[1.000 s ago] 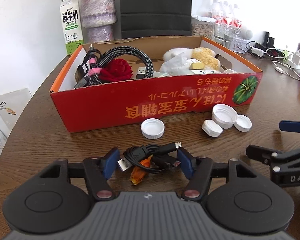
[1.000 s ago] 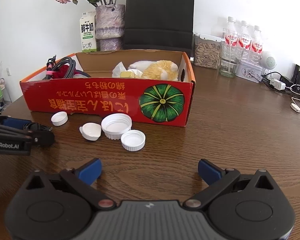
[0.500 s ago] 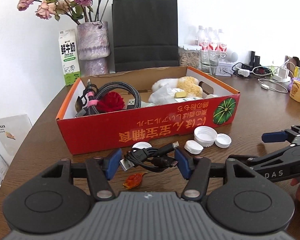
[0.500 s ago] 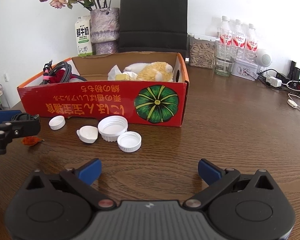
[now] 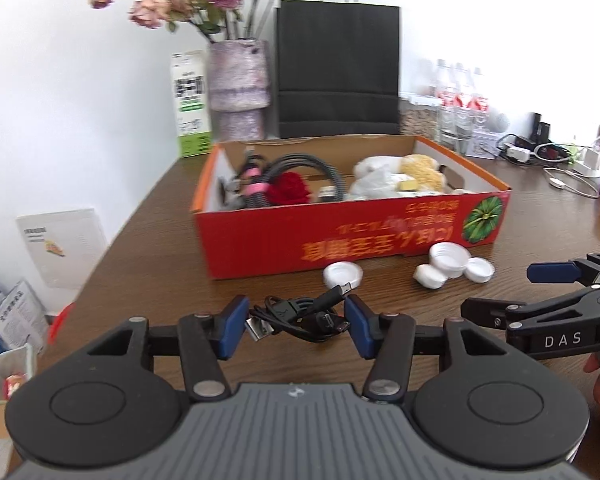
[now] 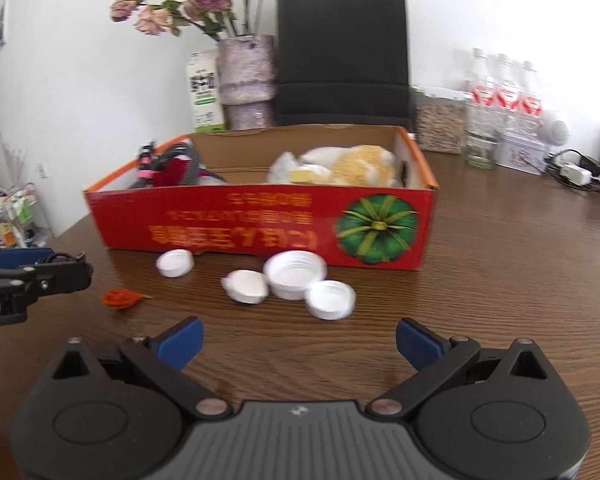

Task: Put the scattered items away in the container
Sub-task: 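Grasp the short black cable with orange tip with the left gripper and lift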

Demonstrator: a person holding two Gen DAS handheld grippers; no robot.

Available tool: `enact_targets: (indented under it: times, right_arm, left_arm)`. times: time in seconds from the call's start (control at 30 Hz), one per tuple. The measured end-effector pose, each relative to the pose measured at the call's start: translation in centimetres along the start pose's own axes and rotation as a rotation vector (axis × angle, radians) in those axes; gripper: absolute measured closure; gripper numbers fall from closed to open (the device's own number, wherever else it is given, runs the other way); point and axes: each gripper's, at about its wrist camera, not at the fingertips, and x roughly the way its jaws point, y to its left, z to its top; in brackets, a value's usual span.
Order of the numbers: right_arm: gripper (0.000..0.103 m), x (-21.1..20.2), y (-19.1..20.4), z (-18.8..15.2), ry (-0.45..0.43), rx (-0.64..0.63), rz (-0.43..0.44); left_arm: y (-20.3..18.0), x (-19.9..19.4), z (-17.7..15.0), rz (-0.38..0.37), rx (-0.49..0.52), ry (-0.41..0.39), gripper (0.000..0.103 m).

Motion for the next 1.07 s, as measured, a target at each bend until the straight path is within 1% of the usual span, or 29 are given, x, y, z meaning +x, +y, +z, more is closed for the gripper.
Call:
enact_targets:
  times: [0.1, 0.2, 0.3, 0.4, 0.47, 0.5, 0.57, 0.6, 0.63, 0.67, 0.77, 0.93, 1.07]
  right_arm:
    - [0.001, 0.4, 2.1, 0.4, 0.0, -0.018, 0.045]
    - [0.002, 1.1, 4.6, 0.8, 0.006, -0.04, 0.081]
    - [0.007, 2.1, 7.1, 1.2, 0.02, -0.062, 0.106]
    - [0.009, 3.1, 9.1, 1.6, 0.037, -0.082, 0.136]
    - [0.012, 3.9, 10.2, 1.7, 0.042, -0.102, 0.137]
    - [0.015, 4.3, 10.7, 1.8, 0.048, -0.109, 0.132]
    - [0.025, 5.0, 11.3, 1.9, 0.068, -0.12, 0.128]
    - [0.036, 5.2, 11.4, 1.9, 0.076, -0.127, 0.12]
    - [0.055, 5.0, 11.6, 1.8, 0.065, -0.143, 0.104]
    - [0.064, 4.9, 11.7, 1.8, 0.06, -0.155, 0.105]
    - [0.063, 4.6, 11.4, 1.7, 0.064, -0.157, 0.124]
    - [0.063, 4.2, 10.8, 1.5, 0.058, -0.156, 0.126]
    - [0.063, 3.5, 10.2, 1.8, 0.036, -0.149, 0.134]
  left_arm:
    - [1.6, -0.8, -0.4, 0.037, -0.01, -0.001, 0.05]
    - [3.1, -1.2, -0.7, 0.055, -0.031, -0.002, 0.05]
    - [4.4, -1.4, -1.0, 0.07, -0.05, -0.006, 0.05]
    - [5.2, -1.7, -1.3, 0.073, -0.06, -0.015, 0.05]
    - [5.6, -1.9, -1.4, 0.074, -0.064, -0.019, 0.05]
    - [5.8, -2.0, -1.5, 0.074, -0.064, -0.02, 0.05]
    - [6.2, -2.1, -1.7, 0.074, -0.068, -0.022, 0.05]
    - [6.3, -2.2, -1.7, 0.075, -0.071, -0.024, 0.05]
    - [6.5, -2.2, -1.8, 0.074, -0.074, -0.025, 0.05]
    - [6.6, -2.3, -1.9, 0.073, -0.078, -0.026, 0.05]
    - [6.8, -2.3, -1.9, 0.074, -0.086, -0.029, 0.05]
    - [6.5, -2.4, -1.9, 0.068, -0.079, -0.039, 0.05]
    - [5.9, -2.3, -1.4, 0.059, -0.066, -0.054, 0.05]
